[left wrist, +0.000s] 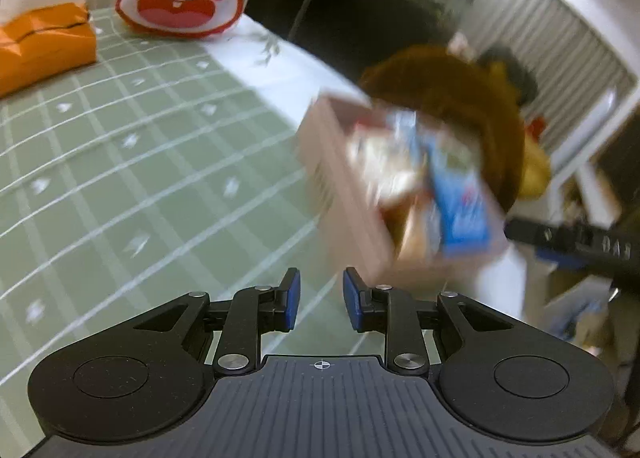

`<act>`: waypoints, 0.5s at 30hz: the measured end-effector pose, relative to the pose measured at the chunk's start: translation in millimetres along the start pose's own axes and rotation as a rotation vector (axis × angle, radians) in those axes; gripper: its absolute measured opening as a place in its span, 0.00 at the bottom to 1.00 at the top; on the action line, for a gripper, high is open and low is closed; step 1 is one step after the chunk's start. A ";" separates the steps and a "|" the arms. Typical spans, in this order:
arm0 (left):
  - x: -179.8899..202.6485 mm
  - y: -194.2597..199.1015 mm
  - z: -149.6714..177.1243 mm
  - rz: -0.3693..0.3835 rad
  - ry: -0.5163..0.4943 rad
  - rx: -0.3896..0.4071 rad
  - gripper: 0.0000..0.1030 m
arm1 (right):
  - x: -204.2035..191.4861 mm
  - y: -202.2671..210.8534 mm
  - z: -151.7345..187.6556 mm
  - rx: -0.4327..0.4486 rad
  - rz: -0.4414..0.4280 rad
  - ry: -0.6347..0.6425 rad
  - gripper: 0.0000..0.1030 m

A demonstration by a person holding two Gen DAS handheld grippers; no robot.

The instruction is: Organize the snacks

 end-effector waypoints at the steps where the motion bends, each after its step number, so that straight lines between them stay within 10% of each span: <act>1: 1.2 6.4 12.9 -0.010 -0.038 -0.003 0.27 | -8.6 1.7 14.5 -0.004 0.011 0.008 0.84; 15: -13.3 23.1 91.1 -0.060 -0.274 0.015 0.27 | -65.5 14.2 152.7 -0.067 0.087 0.044 0.86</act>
Point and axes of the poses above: each gripper's, at about its wrist camera, not at the fingertips, and y roughly against the way its jaws point, x to its right, z to its underside, the point moved 4 cm from there along -y, roughly the way its jaws point, and after that the axes turned 4 degrees about x, right-handed, at the moved point
